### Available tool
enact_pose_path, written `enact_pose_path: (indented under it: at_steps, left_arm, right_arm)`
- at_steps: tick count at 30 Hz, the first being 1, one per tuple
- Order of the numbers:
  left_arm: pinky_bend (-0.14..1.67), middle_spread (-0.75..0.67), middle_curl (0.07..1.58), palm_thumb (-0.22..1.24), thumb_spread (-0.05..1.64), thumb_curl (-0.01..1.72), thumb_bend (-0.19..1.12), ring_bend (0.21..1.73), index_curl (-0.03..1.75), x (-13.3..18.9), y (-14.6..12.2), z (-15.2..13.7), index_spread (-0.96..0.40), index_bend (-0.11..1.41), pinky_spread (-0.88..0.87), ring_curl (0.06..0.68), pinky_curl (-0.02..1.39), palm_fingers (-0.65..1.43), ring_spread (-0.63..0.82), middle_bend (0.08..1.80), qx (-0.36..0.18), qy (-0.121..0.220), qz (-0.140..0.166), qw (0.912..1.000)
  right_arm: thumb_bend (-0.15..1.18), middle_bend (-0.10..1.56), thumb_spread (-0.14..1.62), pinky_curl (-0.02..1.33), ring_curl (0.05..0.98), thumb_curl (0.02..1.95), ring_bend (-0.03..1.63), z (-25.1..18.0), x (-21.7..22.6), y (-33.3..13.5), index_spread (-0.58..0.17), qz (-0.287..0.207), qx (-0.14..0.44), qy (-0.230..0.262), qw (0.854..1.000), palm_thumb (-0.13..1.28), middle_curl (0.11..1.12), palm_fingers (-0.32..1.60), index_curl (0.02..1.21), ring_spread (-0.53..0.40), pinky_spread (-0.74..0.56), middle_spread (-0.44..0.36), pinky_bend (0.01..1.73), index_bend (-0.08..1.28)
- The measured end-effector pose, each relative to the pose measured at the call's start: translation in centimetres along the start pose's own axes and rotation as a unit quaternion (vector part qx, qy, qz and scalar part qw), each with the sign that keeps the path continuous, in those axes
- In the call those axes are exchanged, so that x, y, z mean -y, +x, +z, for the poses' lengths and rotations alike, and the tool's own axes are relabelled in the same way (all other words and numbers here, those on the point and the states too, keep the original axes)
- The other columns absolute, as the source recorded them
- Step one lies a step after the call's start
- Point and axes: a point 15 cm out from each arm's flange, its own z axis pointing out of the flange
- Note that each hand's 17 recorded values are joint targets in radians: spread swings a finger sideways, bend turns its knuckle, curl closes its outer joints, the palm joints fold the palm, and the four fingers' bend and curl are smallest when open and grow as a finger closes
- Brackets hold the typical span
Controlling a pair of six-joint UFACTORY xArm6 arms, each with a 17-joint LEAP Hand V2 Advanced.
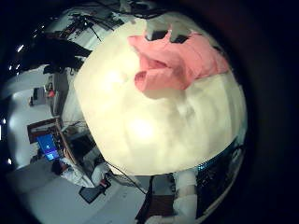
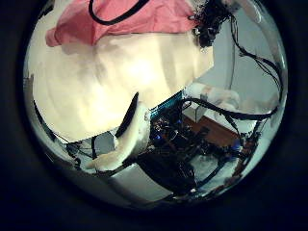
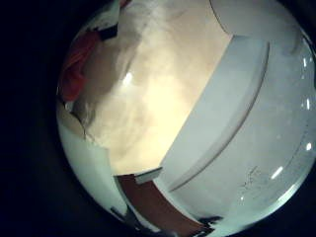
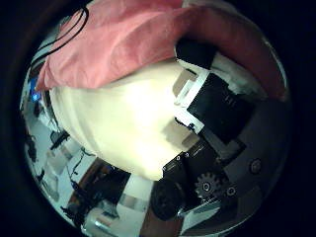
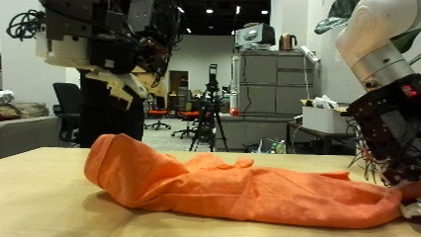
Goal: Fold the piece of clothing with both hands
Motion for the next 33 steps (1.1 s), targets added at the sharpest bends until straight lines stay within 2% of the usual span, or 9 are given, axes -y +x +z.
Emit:
enact_pose_path:
  at_steps: [2, 8, 12, 17, 24, 28, 33]
  left_arm:
    - [0.25, 0.19, 0.36, 0.34, 1.27, 0.25, -0.01, 0.38, 0.32, -0.2, -0.6, 0.0, 0.08, 0.16, 0.39, 0.215, 0.30, 0.20, 0.45, 0.21, 0.004, 0.001, -0.013, 0.9999]
    - [0.24, 0.16, 0.36, 0.35, 1.28, 0.25, -0.01, 0.38, 0.32, -0.9, -3.1, 0.2, 0.07, 0.17, 0.35, 0.215, 0.30, 0.22, 0.41, 0.22, 0.016, -0.003, -0.034, 0.9993]
    - [0.24, 0.15, 0.37, 0.36, 1.28, 0.25, -0.01, 0.38, 0.32, -1.8, -4.6, 0.6, 0.06, 0.17, 0.34, 0.212, 0.30, 0.22, 0.40, 0.22, 0.014, -0.008, -0.046, 0.9988]
    - [0.23, 0.15, 0.37, 0.36, 1.28, 0.25, -0.01, 0.37, 0.32, -3.2, -6.1, 1.2, 0.06, 0.16, 0.33, 0.210, 0.30, 0.23, 0.40, 0.24, 0.008, -0.007, -0.068, 0.9977]
    - [0.24, 0.18, 0.37, 0.36, 1.28, 0.26, -0.01, 0.37, 0.32, -4.4, -6.9, 1.8, 0.06, 0.17, 0.32, 0.211, 0.30, 0.23, 0.40, 0.22, -0.002, -0.001, -0.077, 0.9970]
    - [0.22, 0.17, 0.38, 0.36, 1.28, 0.26, -0.01, 0.37, 0.31, -4.9, -7.4, 2.3, 0.07, 0.16, 0.31, 0.208, 0.30, 0.24, 0.40, 0.27, -0.002, 0.000, -0.083, 0.9966]
    - [0.22, 0.20, 0.37, 0.36, 1.28, 0.26, -0.01, 0.38, 0.32, -4.6, -8.3, 2.3, 0.07, 0.17, 0.29, 0.211, 0.30, 0.24, 0.39, 0.23, -0.005, 0.012, -0.101, 0.9948]
  right_arm:
    - [0.08, 1.08, 1.06, 0.63, 0.584, 0.49, 1.19, -0.7, -0.6, 1.6, -0.360, 0.019, 0.001, 0.027, 0.999, 1.06, 0.73, 1.25, 0.72, -0.257, -0.38, -0.174, 1.10, 0.88]
    - [0.07, 1.19, 1.13, 0.72, 0.649, 0.53, 1.30, -3.5, -3.5, 4.6, -0.334, 0.044, 0.000, 0.054, 0.998, 1.07, 0.79, 1.12, 0.81, -0.248, -0.33, -0.175, 1.21, 0.99]
    - [0.05, 1.21, 1.15, 0.76, 0.675, 0.56, 1.33, -8.3, -4.5, 3.8, -0.322, 0.045, -0.001, 0.099, 0.994, 1.07, 0.82, 1.08, 0.84, -0.245, -0.31, -0.174, 1.23, 1.02]
    - [0.04, 1.22, 1.18, 0.80, 0.695, 0.59, 1.35, -14.7, -4.2, -0.4, -0.312, 0.002, 0.011, 0.163, 0.987, 1.08, 0.84, 1.06, 0.87, -0.244, -0.29, -0.174, 1.24, 1.03]
    - [0.02, 1.23, 1.19, 0.84, 0.713, 0.62, 1.35, -25.3, -1.6, -8.3, -0.301, -0.081, 0.028, 0.262, 0.961, 1.10, 0.86, 1.05, 0.90, -0.243, -0.27, -0.175, 1.24, 1.03]
    - [0.01, 1.23, 1.19, 0.87, 0.722, 0.64, 1.35, -29.0, 0.4, -15.0, -0.297, -0.147, 0.034, 0.283, 0.947, 1.10, 0.87, 1.05, 0.91, -0.241, -0.26, -0.175, 1.23, 1.03]
    - [0.00, 1.23, 1.19, 0.89, 0.730, 0.66, 1.36, -28.9, 4.2, -21.2, -0.298, -0.200, 0.048, 0.276, 0.939, 1.11, 0.88, 1.04, 0.92, -0.239, -0.26, -0.176, 1.21, 1.03]
